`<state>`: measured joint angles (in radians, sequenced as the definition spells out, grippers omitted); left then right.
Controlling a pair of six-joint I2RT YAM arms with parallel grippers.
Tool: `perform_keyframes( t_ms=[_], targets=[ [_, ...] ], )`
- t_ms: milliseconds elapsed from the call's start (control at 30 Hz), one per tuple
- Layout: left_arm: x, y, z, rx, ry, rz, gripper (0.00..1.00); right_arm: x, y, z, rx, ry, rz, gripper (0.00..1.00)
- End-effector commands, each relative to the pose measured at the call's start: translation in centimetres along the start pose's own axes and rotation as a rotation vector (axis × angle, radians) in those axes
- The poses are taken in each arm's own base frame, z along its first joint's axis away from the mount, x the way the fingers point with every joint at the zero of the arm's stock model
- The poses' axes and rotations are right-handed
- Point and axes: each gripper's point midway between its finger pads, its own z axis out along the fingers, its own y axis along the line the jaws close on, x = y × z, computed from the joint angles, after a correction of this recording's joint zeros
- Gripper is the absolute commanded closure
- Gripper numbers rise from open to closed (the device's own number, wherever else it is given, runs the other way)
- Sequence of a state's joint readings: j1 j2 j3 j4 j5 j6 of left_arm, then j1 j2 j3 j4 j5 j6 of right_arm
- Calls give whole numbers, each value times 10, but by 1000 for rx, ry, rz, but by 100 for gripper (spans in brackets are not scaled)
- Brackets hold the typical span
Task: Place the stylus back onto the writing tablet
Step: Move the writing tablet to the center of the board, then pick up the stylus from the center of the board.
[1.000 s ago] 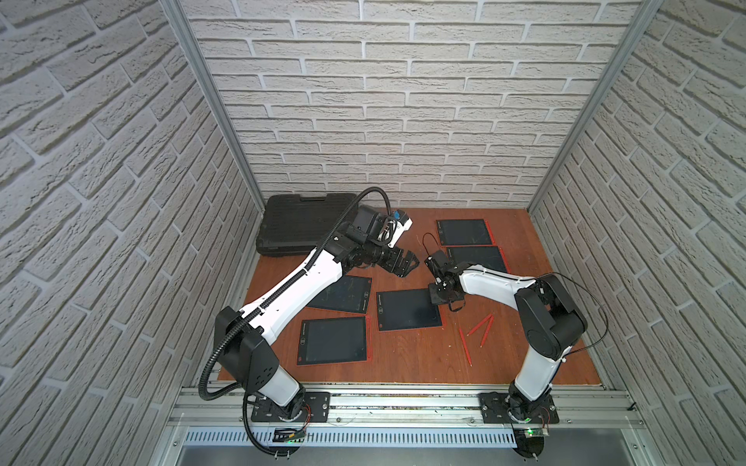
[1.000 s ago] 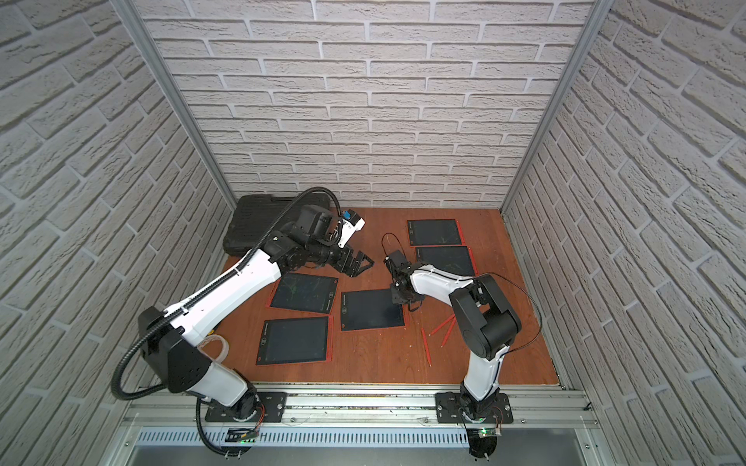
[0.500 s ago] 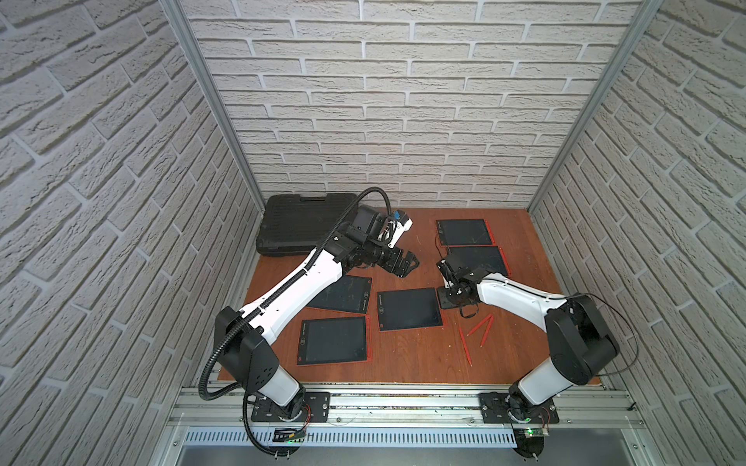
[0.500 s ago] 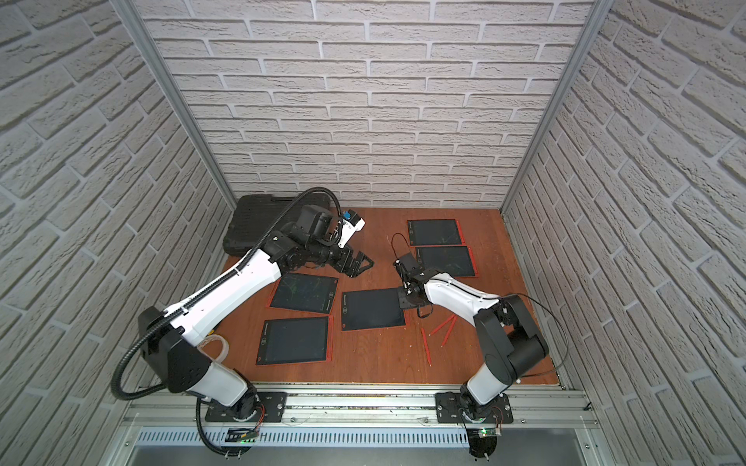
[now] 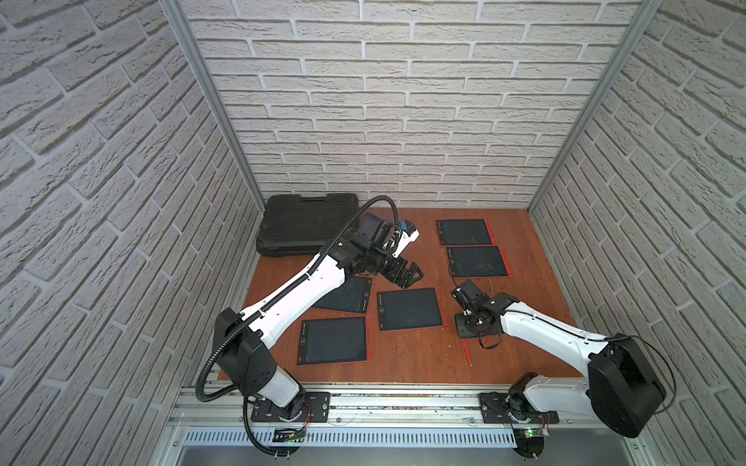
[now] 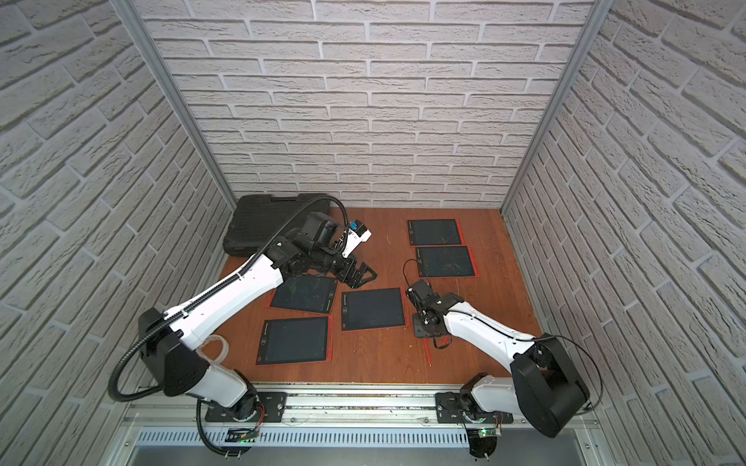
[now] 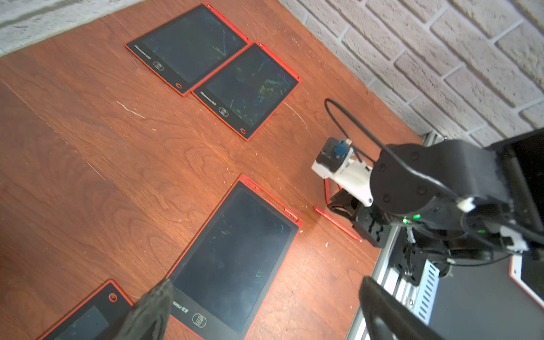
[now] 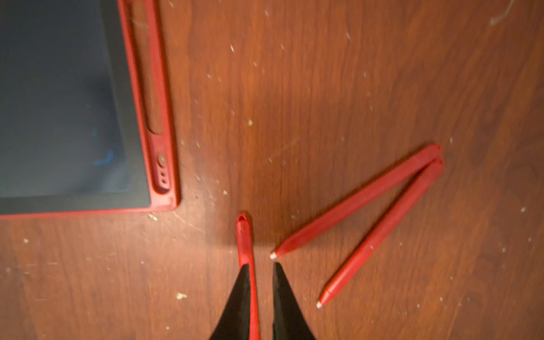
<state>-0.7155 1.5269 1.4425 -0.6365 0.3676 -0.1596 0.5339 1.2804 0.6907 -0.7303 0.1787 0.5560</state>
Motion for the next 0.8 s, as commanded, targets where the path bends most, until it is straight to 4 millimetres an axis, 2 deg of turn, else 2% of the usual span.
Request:
perform_keyframes(
  t_ms=[0, 400, 767],
  targets=[
    [1, -14, -2, 54, -18, 14, 2, 9, -2, -3, 10, 3, 20, 86],
    [-1, -15, 0, 23, -44, 12, 2, 18, 10, 0, -21, 24, -45, 88],
    [-1, -14, 1, 21, -43, 5, 2, 22, 13, 8, -5, 53, -63, 85]
  ],
)
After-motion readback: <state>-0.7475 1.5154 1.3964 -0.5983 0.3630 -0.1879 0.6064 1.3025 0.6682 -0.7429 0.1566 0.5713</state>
